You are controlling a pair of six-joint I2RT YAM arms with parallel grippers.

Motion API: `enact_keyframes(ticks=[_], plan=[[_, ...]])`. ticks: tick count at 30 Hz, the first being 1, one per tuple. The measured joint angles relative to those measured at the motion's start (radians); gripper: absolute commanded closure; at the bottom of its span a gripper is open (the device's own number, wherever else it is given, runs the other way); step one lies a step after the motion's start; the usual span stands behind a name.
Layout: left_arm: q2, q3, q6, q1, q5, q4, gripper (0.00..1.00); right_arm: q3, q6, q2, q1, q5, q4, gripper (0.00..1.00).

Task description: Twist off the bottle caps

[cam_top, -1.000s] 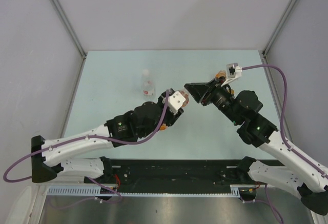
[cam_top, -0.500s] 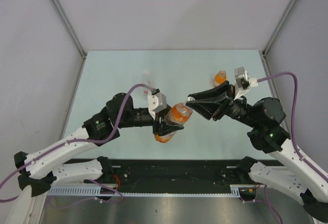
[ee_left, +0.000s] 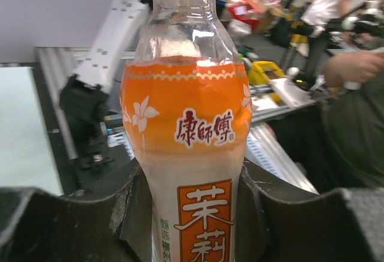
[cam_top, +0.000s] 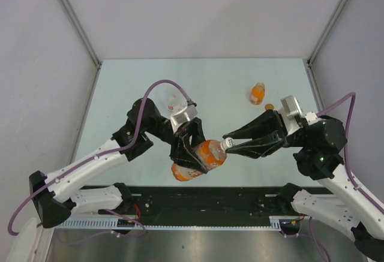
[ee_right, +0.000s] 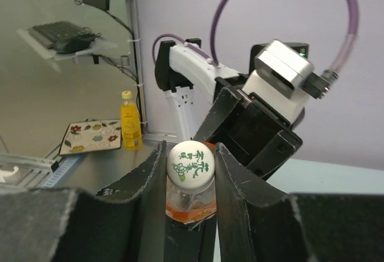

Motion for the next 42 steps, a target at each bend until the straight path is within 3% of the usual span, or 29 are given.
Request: enact_keyframes(ticks=[17,20,28,30,34,35,37,42], plan=[[0.234,-0.073,-0.808,-0.003,0.249,0.912,1.0,0.006,-0.087,0.002,-0.024,-0.227,0.028,1.0],[0.274,-0.066,-0.932,-0.004,0.272,1.012,1.0,0.005,-0.097,0.002,-0.033,-0.261,0.017,1.0],[0.28,-0.063,-1.044,-0.004,0.291,1.076,1.0,0.005,-0.108,0.002,-0.041,-0.282,0.004,1.0],[0.28,-0.063,-1.05,-0.003,0.293,1.076,1.0,0.005,-0.108,0.001,-0.046,-0.284,-0.002,0.97],[0.28,-0.064,-1.019,0.007,0.293,1.067,1.0,0.005,-0.108,-0.007,-0.068,-0.27,-0.025,0.66],[0.278,-0.064,-0.983,0.014,0.292,1.054,1.0,0.005,-0.108,-0.014,-0.079,-0.257,-0.04,0.53],[0.266,-0.065,-0.86,0.026,0.283,0.974,1.0,0.005,-0.105,-0.022,-0.1,-0.233,-0.069,0.45],[0.126,0.003,-0.255,0.049,0.122,0.338,1.0,0.009,-0.087,-0.035,-0.15,-0.212,-0.187,0.28]])
